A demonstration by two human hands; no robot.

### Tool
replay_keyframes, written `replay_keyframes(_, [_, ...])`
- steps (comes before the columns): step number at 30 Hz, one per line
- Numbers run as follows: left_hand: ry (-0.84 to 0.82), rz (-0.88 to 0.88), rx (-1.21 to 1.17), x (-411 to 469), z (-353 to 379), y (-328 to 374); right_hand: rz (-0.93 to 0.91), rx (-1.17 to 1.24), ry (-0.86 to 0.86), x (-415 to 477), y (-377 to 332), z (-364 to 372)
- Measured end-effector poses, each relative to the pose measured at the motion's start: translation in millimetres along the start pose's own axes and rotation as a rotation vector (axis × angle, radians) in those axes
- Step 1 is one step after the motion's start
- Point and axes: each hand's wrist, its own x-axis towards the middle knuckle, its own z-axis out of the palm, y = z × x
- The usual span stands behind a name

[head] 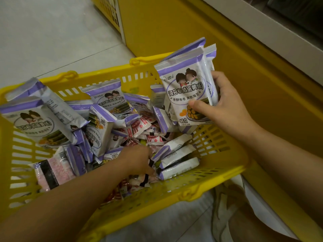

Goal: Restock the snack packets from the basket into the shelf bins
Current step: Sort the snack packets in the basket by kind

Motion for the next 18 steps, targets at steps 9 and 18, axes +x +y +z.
replay_keyframes(9, [0.23, 0.078, -0.113, -53, -22, -8, 0.006, -0.097, 0.006, -9, -9, 11])
replay_keyframes(18, [0.341, -0.108, -0.399, -147, -95, -83, -0.049, -0.029, -0.029, -20, -41, 29])
